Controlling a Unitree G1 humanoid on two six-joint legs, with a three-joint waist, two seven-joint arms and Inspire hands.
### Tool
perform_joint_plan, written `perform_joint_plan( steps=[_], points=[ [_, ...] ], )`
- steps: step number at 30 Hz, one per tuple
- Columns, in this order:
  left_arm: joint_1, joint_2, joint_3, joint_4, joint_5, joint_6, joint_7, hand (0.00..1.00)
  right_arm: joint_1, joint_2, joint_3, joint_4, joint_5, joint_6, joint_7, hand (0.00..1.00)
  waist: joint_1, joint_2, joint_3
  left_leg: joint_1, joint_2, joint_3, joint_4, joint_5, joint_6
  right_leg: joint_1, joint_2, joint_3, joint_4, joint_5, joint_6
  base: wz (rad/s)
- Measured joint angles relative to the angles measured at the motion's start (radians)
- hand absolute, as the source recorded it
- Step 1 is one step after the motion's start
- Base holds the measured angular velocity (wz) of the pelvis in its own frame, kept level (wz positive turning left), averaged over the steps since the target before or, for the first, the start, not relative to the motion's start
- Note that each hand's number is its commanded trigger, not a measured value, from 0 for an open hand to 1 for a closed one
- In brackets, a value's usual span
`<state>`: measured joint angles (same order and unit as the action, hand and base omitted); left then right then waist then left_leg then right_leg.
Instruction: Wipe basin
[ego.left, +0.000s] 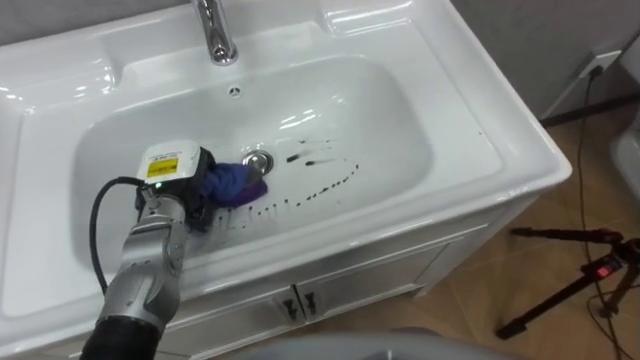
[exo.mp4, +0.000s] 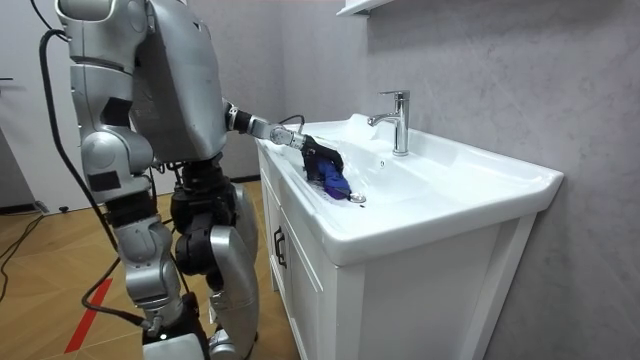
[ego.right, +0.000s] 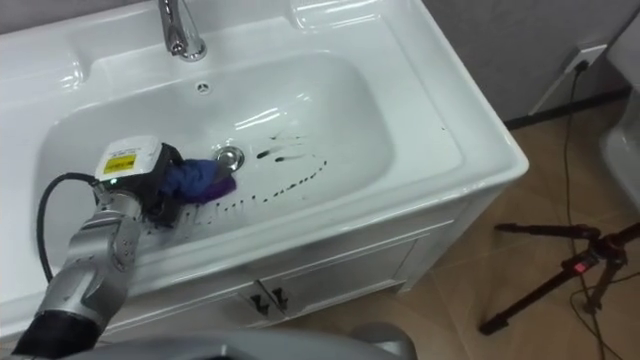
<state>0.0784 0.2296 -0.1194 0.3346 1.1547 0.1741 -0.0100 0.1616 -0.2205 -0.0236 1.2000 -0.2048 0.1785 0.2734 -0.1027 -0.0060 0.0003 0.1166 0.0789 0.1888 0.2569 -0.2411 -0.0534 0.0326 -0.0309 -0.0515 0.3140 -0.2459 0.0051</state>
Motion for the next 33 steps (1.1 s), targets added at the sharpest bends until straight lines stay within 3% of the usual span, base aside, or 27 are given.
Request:
perform_joint_plan(
  steps=[4, 21, 26, 29, 33],
  points=[
    [-0.001, -0.020, 0.012, 0.028, 0.037, 0.004, 0.000, 1.00, 0.001, 0.000, -0.002, 0.001, -0.032, 0.027, 0.000, 0.00, 0.003, 0.008, -0.0030, 0.017, 0.004, 0.013, -0.015, 0.000, 0.000, 0.004, 0.006, 0.001, 0.000, 0.000, 0.000, -0.01],
    [-0.006, -0.017, 0.037, 0.072, 0.036, 0.004, 0.026, 1.00, 0.006, -0.007, -0.060, -0.021, -0.075, 0.043, -0.010, 0.00, 0.006, 0.021, -0.0089, 0.019, 0.014, 0.021, -0.004, -0.001, -0.002, 0.001, 0.019, 0.019, 0.000, 0.006, -0.009, -0.03],
    [-0.002, 0.001, 0.111, 0.069, 0.040, 0.004, 0.015, 1.00, 0.025, -0.023, -0.130, -0.046, -0.078, 0.040, -0.012, 0.00, 0.022, 0.038, -0.0082, 0.017, 0.017, 0.022, 0.001, -0.001, -0.002, -0.001, 0.020, 0.019, 0.001, 0.006, -0.011, -0.02],
    [-0.005, 0.043, 0.160, 0.063, 0.040, 0.003, 0.003, 1.00, 0.024, -0.047, -0.134, -0.043, -0.076, 0.039, -0.023, 0.00, 0.039, 0.056, -0.0112, 0.007, 0.017, 0.022, 0.003, -0.001, -0.002, -0.017, 0.020, 0.018, 0.013, 0.005, -0.014, -0.01],
    [-0.001, 0.065, 0.193, 0.015, 0.060, 0.002, -0.039, 1.00, 0.027, -0.049, -0.166, -0.041, -0.076, 0.037, -0.032, 0.00, 0.060, 0.066, -0.0128, -0.010, 0.020, 0.020, 0.017, -0.001, -0.002, -0.030, 0.020, 0.015, 0.016, 0.005, -0.017, -0.02]
  ],
)
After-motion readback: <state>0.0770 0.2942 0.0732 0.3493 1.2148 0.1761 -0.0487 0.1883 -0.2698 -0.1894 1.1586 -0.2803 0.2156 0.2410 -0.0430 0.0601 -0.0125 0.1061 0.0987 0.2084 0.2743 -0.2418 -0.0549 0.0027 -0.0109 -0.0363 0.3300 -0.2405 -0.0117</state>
